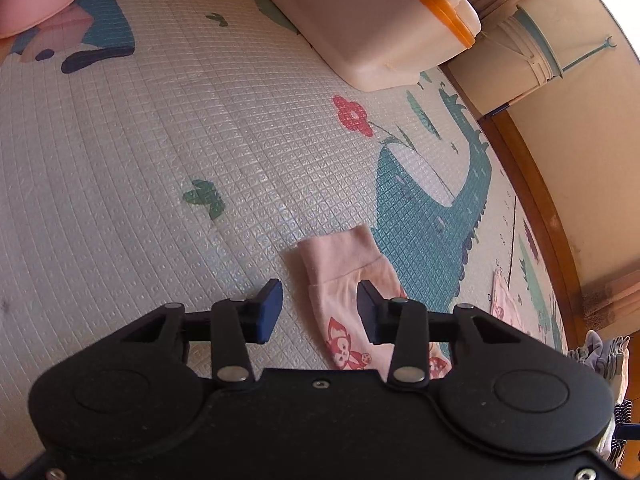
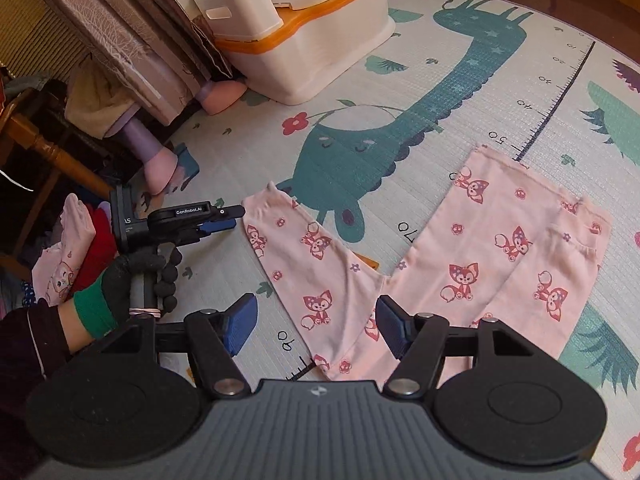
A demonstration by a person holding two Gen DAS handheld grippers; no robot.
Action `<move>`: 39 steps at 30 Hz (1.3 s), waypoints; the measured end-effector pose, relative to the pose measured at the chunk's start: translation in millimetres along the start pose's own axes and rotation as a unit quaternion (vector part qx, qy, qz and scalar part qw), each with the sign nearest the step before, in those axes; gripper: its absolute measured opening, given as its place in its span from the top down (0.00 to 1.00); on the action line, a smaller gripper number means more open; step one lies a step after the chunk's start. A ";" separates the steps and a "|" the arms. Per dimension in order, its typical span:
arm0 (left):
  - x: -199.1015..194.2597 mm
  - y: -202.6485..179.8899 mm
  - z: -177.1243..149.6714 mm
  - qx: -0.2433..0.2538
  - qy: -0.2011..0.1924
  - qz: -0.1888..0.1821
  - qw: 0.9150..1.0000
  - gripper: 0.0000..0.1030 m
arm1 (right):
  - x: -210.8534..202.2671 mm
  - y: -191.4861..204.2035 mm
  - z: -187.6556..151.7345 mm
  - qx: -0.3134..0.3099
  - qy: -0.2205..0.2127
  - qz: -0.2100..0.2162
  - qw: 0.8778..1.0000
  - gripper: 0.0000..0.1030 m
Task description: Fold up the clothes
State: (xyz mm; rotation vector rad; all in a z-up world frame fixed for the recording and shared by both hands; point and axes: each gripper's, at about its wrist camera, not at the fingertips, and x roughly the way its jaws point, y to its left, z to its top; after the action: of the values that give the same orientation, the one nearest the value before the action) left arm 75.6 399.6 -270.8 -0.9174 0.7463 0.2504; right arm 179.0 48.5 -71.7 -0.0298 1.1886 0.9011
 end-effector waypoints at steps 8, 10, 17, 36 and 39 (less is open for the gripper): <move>3.2 10.0 -8.9 -0.026 -0.012 -0.042 0.999 0.70 | 34.8 37.3 -11.7 -0.010 0.021 0.046 0.999 0.32; 5.2 12.5 -9.2 -0.031 -0.014 -0.040 0.999 0.80 | 41.5 33.6 -16.1 -0.005 0.025 0.038 0.999 0.33; 6.6 21.0 -12.4 -0.053 -0.020 -0.041 0.998 0.95 | 64.9 0.2 -26.8 0.079 0.030 0.048 0.995 0.37; 0.9 -133.2 -93.2 0.395 -0.055 -0.013 0.917 0.97 | 109.7 -51.9 -19.2 0.237 -0.055 0.096 0.965 0.40; 3.6 -149.6 -116.2 0.460 -0.060 -0.008 0.886 0.97 | 118.5 -61.4 -15.5 0.268 -0.074 0.099 0.956 0.40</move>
State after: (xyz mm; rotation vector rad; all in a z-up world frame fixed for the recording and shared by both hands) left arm 97.2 217.4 -223.8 0.0007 0.6355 -0.0771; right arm 214.1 70.2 -199.6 0.5944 1.2759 0.7125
